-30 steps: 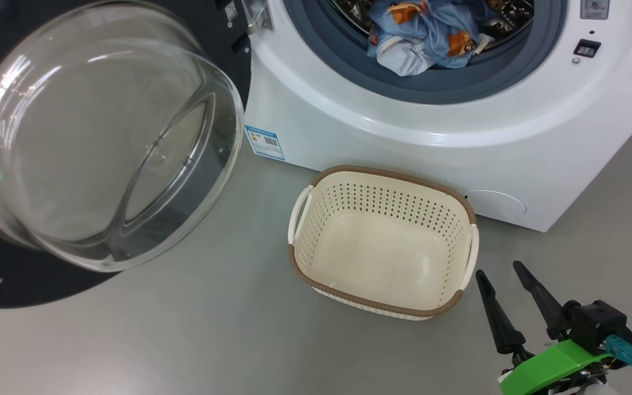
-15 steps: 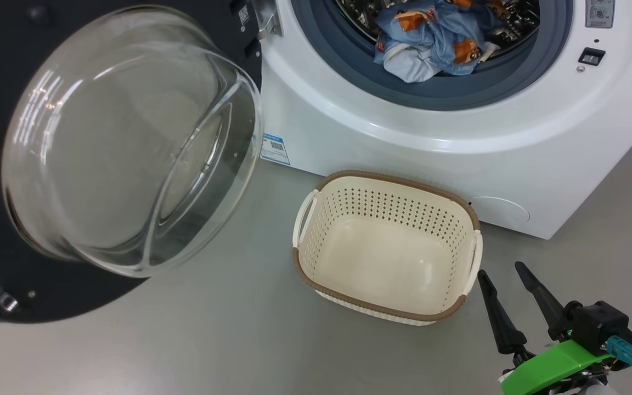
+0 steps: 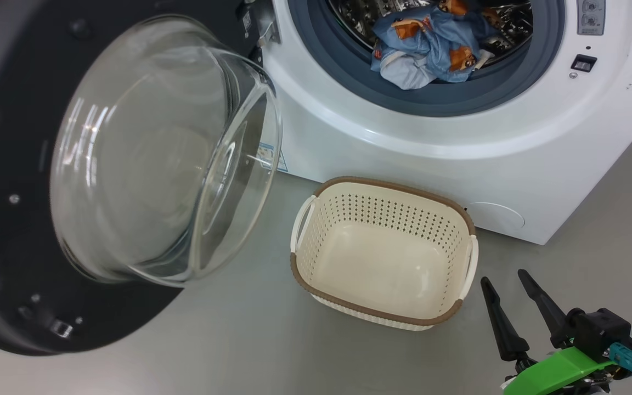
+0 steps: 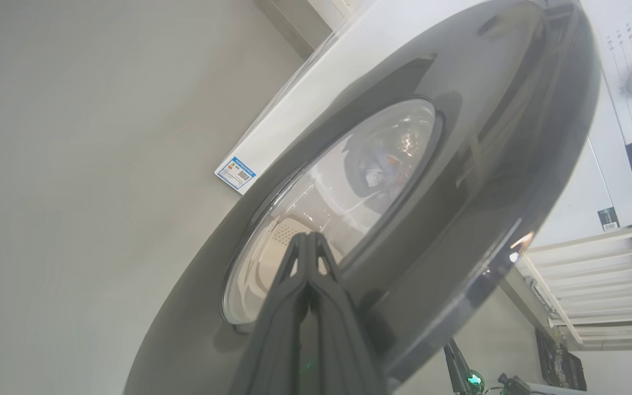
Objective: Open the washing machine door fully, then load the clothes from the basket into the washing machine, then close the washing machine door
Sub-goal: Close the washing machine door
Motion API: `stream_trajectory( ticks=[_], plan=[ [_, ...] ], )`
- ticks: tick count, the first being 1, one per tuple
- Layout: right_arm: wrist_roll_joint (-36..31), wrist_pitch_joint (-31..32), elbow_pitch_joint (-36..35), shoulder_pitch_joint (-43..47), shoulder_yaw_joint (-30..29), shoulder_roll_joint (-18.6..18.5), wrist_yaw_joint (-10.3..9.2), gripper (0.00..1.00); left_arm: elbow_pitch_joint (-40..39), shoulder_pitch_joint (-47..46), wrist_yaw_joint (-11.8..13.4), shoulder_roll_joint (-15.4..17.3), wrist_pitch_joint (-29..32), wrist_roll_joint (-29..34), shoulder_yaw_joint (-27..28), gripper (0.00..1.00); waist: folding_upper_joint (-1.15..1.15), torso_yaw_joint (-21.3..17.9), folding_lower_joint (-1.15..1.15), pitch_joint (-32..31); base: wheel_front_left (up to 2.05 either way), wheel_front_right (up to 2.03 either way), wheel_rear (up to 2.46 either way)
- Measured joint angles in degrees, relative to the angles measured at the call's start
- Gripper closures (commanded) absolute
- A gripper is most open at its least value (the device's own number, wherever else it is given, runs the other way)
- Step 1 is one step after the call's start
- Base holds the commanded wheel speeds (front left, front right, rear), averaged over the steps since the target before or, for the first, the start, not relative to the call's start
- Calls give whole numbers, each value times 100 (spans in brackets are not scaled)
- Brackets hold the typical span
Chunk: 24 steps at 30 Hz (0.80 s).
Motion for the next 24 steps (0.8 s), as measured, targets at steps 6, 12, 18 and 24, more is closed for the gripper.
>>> stream_trajectory(
  ticks=[6,12,18,24],
  plan=[
    [0,0,0,42,-79,30,0,0,-662,174,1,-78,381,-68,34,100,0,-60,0,-75,0,0,0],
    [0,0,-4,156,-116,69,0,0,-1379,469,1,-331,780,-74,-33,100,0,-212,0,-159,0,0,0],
    [-1,0,-9,157,-152,97,0,0,-1857,519,1,-582,1068,-92,-124,100,0,-394,0,-193,0,0,0],
    [-38,0,-40,157,-224,138,0,0,-2124,510,2,-834,1292,-125,-201,100,0,-635,0,-200,0,0,0]
  ],
)
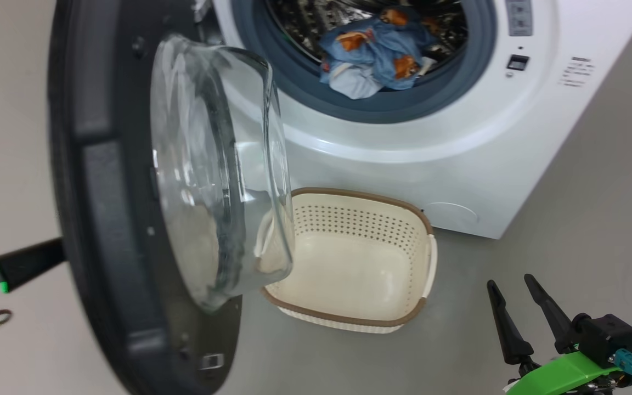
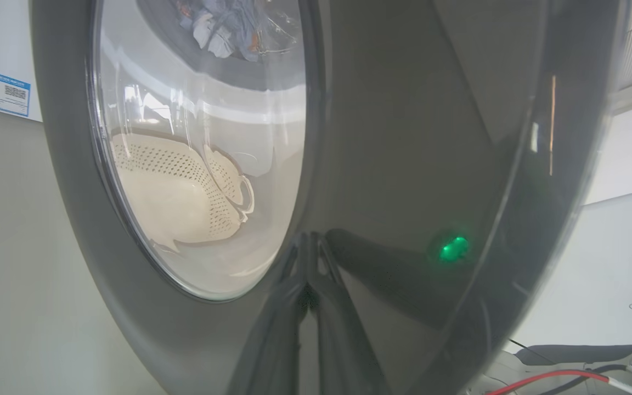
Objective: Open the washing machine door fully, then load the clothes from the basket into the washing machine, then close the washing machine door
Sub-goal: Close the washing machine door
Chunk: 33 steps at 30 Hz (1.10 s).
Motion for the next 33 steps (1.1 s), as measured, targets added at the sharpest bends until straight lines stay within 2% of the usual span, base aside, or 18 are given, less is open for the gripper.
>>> stream_trajectory(
  ticks=[11,21,33],
  plan=[
    [-2,0,-44,-15,-96,107,0,0,-204,-412,-1,-556,171,155,-322,100,0,-561,0,64,0,0,0],
    [-2,0,-92,-232,-177,119,0,0,-8,-1151,-19,-1221,168,421,-743,100,0,-1070,0,213,0,0,0],
    [-3,0,-131,-398,-235,197,0,0,546,-1874,-19,-1661,-361,748,-836,100,0,-1561,0,463,0,0,0]
  ],
)
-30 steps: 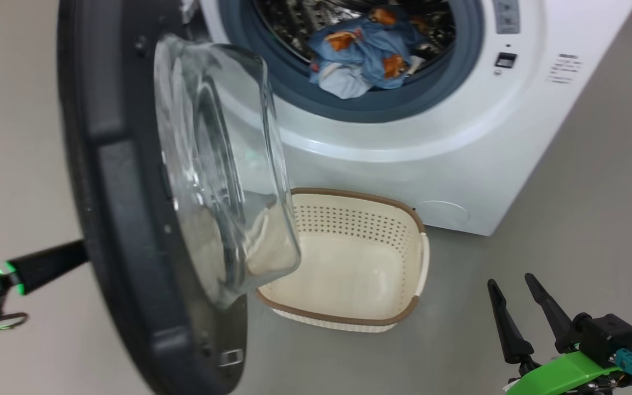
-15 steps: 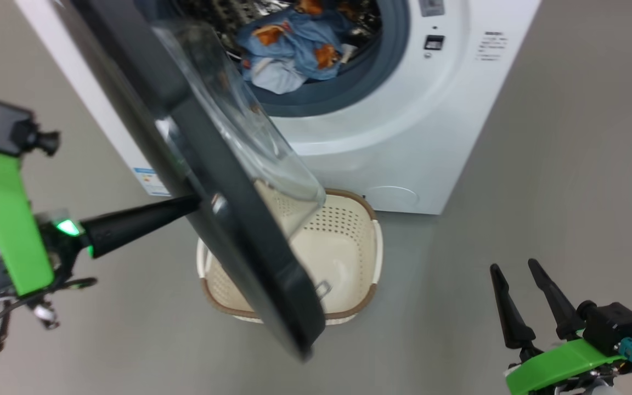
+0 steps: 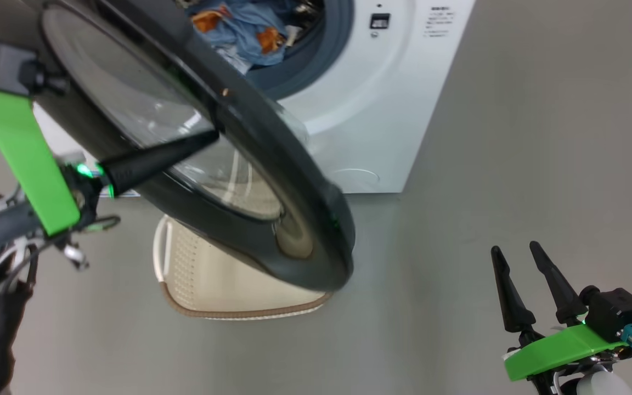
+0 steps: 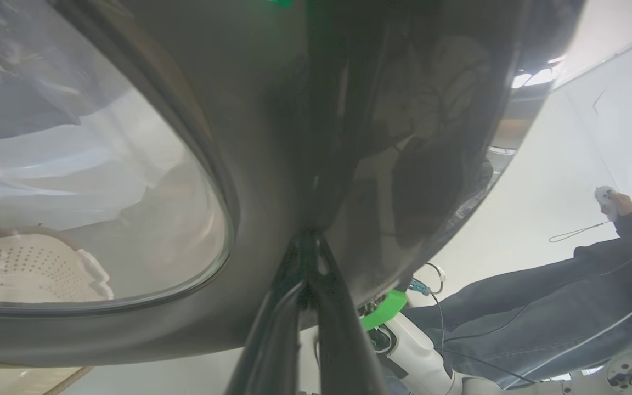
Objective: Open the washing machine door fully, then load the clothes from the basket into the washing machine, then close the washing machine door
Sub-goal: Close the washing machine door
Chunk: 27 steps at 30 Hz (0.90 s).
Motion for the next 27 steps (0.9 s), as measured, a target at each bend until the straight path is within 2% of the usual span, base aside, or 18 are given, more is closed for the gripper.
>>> stream_trajectory(
  ticks=[9,16,27],
  plan=[
    [0,0,0,-8,-7,36,0,0,304,-283,0,-91,-355,151,-87,100,0,-182,0,74,0,0,0],
    [-42,0,11,-3,-29,69,0,0,308,-214,0,13,-409,147,-204,100,0,-125,0,-28,0,0,0],
    [-46,0,49,149,-5,14,0,0,77,840,0,338,-838,149,-233,100,0,203,0,-306,0,0,0]
  ],
)
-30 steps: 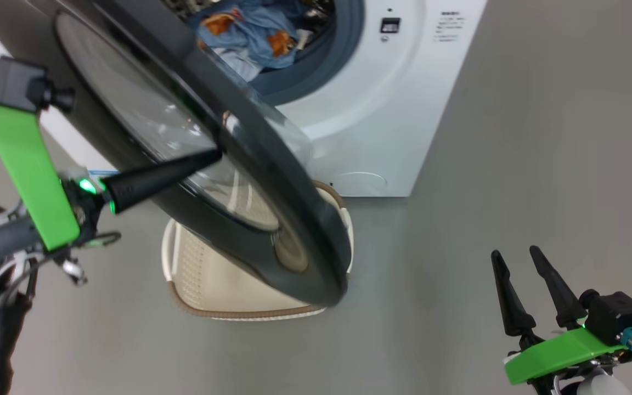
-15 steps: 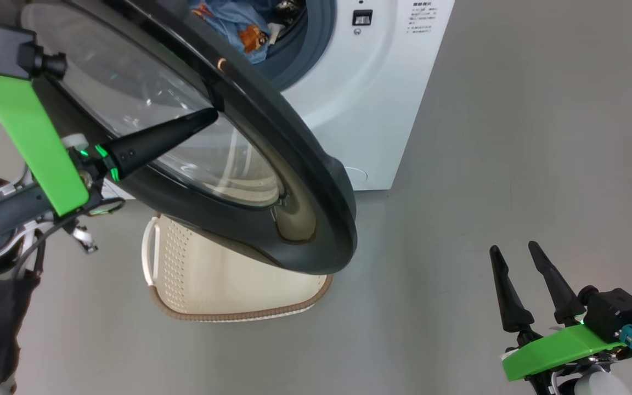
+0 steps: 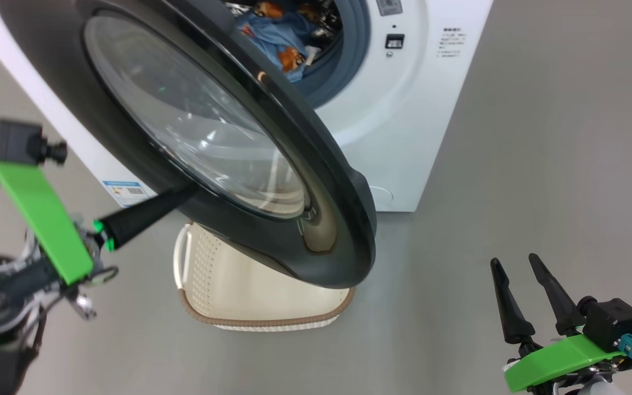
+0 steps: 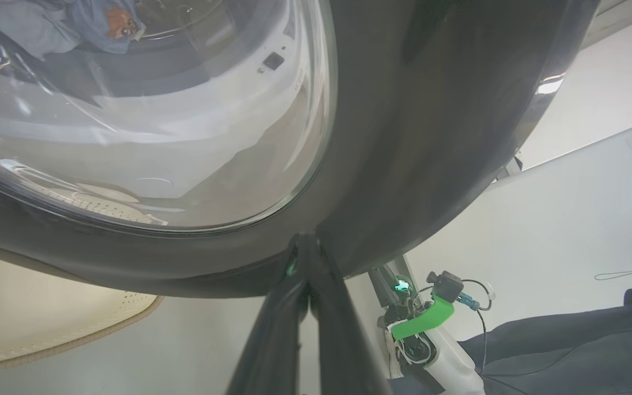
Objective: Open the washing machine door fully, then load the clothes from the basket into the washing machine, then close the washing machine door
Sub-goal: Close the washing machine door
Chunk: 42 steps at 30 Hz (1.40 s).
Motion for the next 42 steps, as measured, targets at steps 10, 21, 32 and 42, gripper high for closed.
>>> stream_trajectory(
  ticks=[10,21,32,42],
  plan=[
    [0,0,14,18,7,-40,0,0,22,1061,-1,215,-1109,337,-14,55,0,147,0,-149,0,0,0],
    [0,0,67,131,-86,-83,0,0,341,1725,-1,492,-3112,881,-512,0,0,84,0,-126,0,0,0],
    [1,0,121,132,-230,-71,0,0,864,1833,-24,777,-5462,1365,-1383,0,0,-96,0,-152,0,0,0],
    [1,0,124,258,-353,-67,0,0,1384,1846,-24,407,-5925,2486,-926,0,0,-252,0,-234,0,0,0]
  ],
)
